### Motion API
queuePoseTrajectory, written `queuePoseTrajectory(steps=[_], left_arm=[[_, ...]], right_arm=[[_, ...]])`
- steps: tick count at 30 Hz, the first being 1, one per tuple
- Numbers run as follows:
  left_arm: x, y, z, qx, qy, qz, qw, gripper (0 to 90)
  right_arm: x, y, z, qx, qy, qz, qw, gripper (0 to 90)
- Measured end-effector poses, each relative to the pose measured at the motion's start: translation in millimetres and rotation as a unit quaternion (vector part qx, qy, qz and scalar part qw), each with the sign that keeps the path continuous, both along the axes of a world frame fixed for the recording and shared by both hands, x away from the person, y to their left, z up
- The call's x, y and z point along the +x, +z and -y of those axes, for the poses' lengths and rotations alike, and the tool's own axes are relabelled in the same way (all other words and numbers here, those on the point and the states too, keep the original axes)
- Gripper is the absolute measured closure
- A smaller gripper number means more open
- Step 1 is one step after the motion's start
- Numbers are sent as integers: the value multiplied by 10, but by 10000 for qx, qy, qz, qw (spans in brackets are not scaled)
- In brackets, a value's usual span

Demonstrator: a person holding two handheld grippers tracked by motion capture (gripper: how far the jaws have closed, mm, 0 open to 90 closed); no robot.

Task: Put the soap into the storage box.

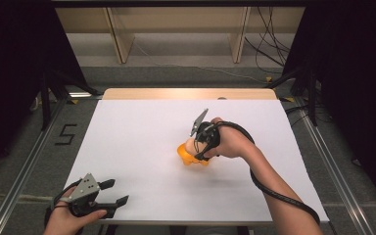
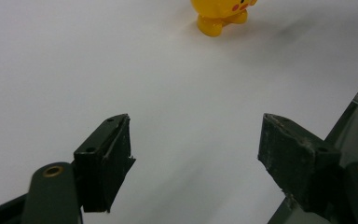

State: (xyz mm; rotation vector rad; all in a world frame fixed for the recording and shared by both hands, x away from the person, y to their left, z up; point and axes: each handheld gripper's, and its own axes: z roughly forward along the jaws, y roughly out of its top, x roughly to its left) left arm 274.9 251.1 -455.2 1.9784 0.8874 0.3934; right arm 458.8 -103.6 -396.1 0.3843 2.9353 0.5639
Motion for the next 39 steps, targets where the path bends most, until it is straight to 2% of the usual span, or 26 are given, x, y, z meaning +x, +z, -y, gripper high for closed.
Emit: queuePoseTrajectory(steps=[9,12,15,21,22,23,26,29,31,34,39], left_arm=[[1,0,1,-9,-1,0,10000,251],[2,0,-2,-14,-16,-13,10000,251],[2,1,-1,-15,-19,-11,10000,251],[2,3,-3,-20,-16,-14,10000,251],[2,3,-2,-12,-13,-11,10000,251],[2,2,-1,-22,-12,-10,10000,251],[2,3,-3,-11,-17,-10,10000,251],[2,1,2,-53,-4,-6,10000,251],[1,1,2,-58,-1,-8,10000,251],[2,1,2,-55,-4,-3,10000,251],[1,0,2,-58,6,-12,10000,251]], right_arm=[[25,1,-39,12,7,23,10000,339],[31,-8,-51,25,-68,-27,10000,339],[54,-11,-58,19,9,43,10000,339],[71,-18,-65,38,-1,25,10000,339],[71,-18,-66,35,-21,24,10000,339],[57,-18,-68,34,-153,-43,9999,339],[89,-21,-65,52,25,57,10000,339],[88,-24,-66,51,-2,32,10000,339],[95,-26,-68,37,37,95,9999,339],[84,-40,-78,54,-91,-29,9999,339],[110,-48,-83,70,6,27,10000,339]])
